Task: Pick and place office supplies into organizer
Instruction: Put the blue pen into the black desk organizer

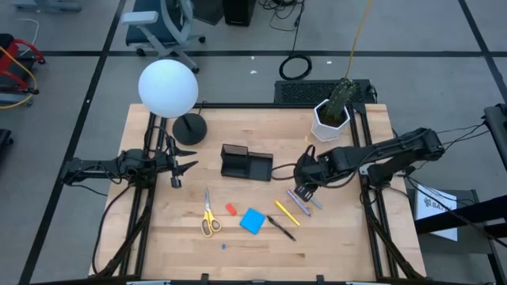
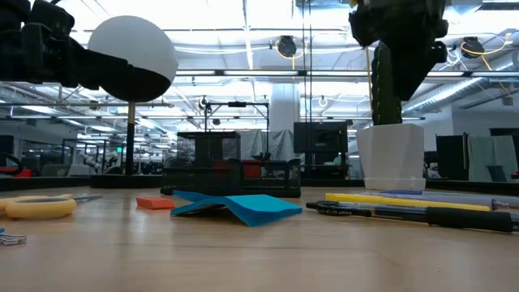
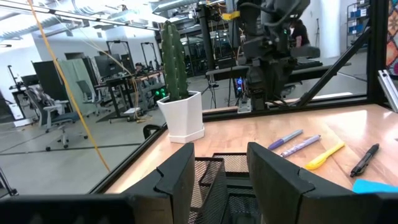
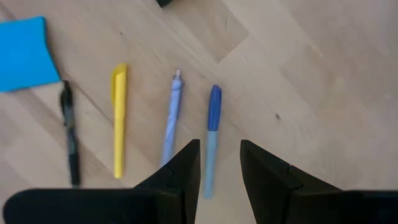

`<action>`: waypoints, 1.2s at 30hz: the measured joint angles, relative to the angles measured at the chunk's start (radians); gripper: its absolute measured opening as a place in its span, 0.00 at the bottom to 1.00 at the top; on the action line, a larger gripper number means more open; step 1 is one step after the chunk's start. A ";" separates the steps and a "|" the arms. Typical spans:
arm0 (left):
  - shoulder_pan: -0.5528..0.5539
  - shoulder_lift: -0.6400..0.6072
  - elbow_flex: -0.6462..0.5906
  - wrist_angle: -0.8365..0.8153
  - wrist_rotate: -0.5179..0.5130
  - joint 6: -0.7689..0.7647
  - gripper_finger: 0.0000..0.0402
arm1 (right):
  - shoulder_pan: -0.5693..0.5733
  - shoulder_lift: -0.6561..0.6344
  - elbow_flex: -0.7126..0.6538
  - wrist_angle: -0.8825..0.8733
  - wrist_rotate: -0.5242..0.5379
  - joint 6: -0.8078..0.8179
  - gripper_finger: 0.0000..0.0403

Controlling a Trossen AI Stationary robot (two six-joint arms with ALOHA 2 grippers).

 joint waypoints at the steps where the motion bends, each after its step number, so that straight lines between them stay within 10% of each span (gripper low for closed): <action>1: 0.000 0.000 0.000 0.000 0.000 0.000 0.38 | 0.002 0.009 0.000 -0.001 -0.001 -0.004 0.26; 36: 0.000 0.000 0.000 0.000 0.000 0.000 0.38 | -0.014 0.096 -0.279 0.323 -0.107 -0.038 0.26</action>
